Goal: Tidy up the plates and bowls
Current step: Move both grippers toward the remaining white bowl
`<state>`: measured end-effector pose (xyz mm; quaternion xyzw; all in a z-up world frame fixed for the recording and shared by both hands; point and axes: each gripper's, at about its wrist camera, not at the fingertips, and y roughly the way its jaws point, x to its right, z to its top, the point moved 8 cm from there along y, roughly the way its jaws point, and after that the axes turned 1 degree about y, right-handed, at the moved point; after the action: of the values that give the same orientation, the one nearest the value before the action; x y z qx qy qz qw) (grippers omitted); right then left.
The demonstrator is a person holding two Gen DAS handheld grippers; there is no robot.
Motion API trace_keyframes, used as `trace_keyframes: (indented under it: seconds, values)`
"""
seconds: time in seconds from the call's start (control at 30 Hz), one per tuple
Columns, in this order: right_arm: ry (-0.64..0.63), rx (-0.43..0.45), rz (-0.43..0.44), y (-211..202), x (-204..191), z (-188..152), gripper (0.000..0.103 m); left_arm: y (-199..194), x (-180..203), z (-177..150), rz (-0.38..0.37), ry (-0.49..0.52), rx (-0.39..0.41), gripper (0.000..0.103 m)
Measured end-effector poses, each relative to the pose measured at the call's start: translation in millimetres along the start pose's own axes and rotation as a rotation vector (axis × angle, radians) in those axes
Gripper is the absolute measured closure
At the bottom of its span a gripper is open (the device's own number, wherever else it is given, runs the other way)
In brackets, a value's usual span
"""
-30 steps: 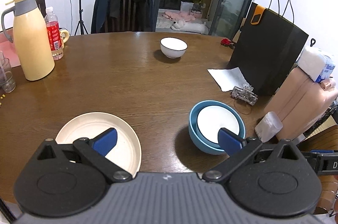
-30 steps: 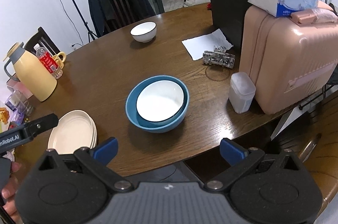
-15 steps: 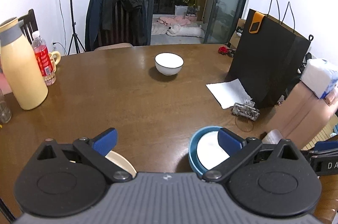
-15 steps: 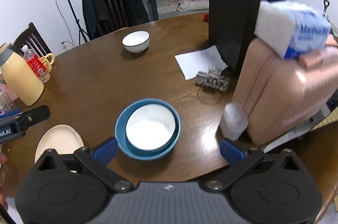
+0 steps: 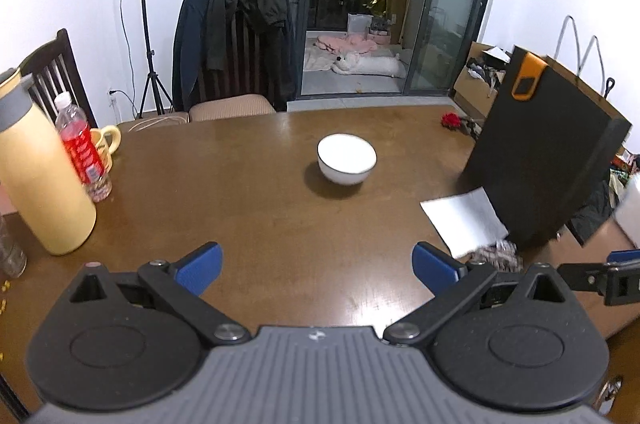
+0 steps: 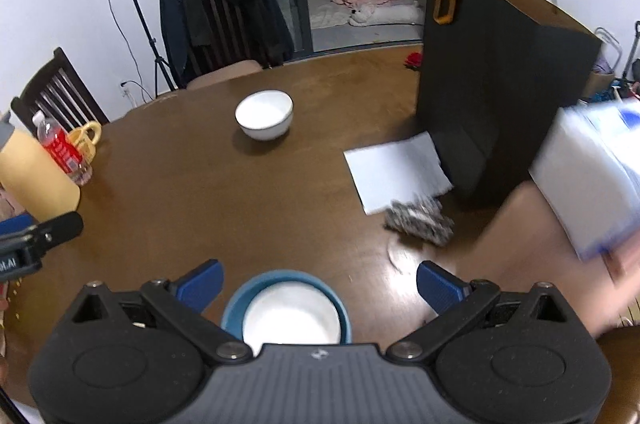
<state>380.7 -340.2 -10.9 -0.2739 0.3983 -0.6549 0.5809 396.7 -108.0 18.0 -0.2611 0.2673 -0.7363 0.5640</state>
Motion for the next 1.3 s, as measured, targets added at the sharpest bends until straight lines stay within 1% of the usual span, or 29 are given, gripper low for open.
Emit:
trace_keyframes:
  seconds: [0.2, 0.3, 0.53, 0.63, 0.7, 0.8, 1.0, 1.3]
  values:
    - [-0.027, -0.007, 0.027, 35, -20, 50, 0.000, 41, -14, 35, 0.016, -0.038, -0.028, 0.000]
    - [-0.038, -0.004, 0.030, 54, -26, 70, 0.000, 59, -19, 50, 0.017, -0.047, -0.028, 0.000]
    - [-0.055, -0.023, 0.038, 94, -34, 103, 0.000, 99, -23, 83, 0.040, -0.040, -0.019, 0.000]
    - [-0.055, -0.027, 0.039, 105, -34, 116, 0.000, 114, -23, 94, 0.038, -0.037, -0.019, 0.000]
    - [-0.048, -0.031, 0.044, 113, -34, 125, 0.000, 125, -23, 100, 0.042, -0.039, -0.028, 0.000]
    - [-0.022, -0.049, 0.065, 126, -32, 141, 0.000, 138, -23, 110, 0.029, -0.055, -0.032, 0.000]
    - [0.007, -0.070, 0.061, 154, -30, 171, 0.000, 167, -21, 127, 0.035, -0.064, -0.057, 0.000]
    - [-0.018, -0.121, 0.053, 201, -37, 203, 0.000, 215, -30, 138, 0.050, -0.124, -0.117, 0.000]
